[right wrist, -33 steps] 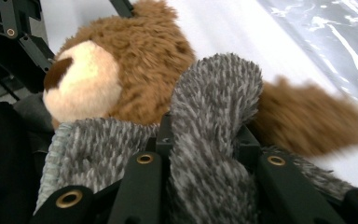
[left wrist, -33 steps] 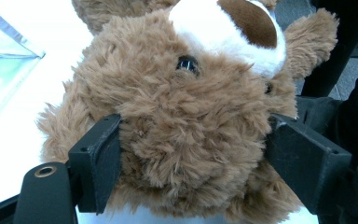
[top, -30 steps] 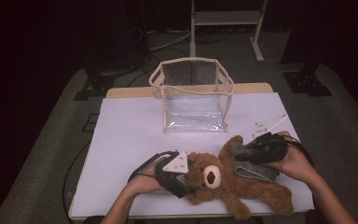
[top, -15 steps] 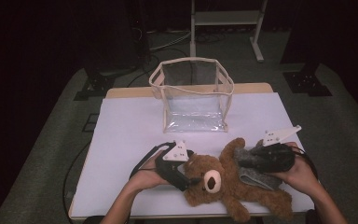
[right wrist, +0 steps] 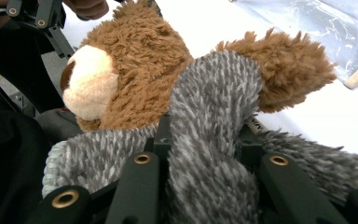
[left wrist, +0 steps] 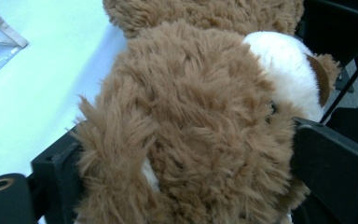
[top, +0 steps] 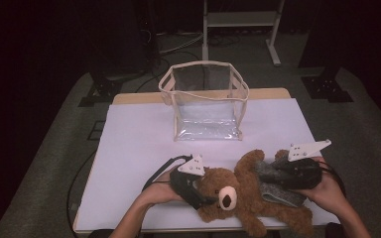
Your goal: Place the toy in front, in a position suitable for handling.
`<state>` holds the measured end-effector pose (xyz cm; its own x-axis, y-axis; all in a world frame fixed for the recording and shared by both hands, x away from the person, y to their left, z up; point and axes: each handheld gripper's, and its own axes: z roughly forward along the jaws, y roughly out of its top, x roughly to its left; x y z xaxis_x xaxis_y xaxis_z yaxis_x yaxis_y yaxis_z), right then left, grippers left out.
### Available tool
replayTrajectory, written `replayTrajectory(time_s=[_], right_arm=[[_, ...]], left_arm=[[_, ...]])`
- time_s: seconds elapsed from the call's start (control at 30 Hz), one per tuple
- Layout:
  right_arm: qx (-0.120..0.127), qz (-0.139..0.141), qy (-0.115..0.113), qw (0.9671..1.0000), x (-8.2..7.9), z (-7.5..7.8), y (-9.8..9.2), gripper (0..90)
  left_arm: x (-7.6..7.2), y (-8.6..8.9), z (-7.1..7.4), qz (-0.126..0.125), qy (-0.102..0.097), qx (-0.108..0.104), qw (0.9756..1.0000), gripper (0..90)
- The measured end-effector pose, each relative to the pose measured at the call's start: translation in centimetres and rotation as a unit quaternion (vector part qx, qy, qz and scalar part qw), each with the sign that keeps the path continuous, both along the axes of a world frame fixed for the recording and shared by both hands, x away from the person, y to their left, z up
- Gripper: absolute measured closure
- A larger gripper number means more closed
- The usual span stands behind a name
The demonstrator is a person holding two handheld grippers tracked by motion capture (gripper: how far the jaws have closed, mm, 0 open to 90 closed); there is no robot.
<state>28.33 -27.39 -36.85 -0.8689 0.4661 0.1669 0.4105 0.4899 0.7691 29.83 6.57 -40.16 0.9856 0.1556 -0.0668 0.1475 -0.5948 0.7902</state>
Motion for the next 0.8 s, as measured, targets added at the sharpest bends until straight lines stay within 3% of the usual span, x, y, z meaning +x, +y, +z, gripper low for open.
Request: replayTrajectory(time_s=[0.07,0.27,0.53,0.7,0.8], right_arm=[[0.007,0.000,-0.001,1.0000,0.0,-0.2,-0.1,68.5],[0.013,-0.002,-0.001,0.9999,-0.2,-0.4,-0.2,68.5],[0.016,-0.002,0.003,0.9999,-0.2,-0.7,-0.1,68.5],[0.018,-0.001,0.004,0.9998,-0.1,-0.8,-0.1,68.4],[0.019,-0.006,0.006,0.9998,0.0,-0.8,-0.1,68.2]], left_arm=[[0.0,0.1,-0.1,0.001,0.003,-0.003,1.0000,5.6],[-0.4,-0.5,-0.9,-0.007,-0.003,0.016,0.9998,0.0],[-0.1,-0.7,-1.3,-0.012,0.013,0.008,0.9998,0.0],[0.1,-1.0,-1.2,-0.023,0.015,0.017,0.9995,0.0],[0.4,-1.0,-0.5,-0.029,0.000,0.023,0.9993,14.1]])
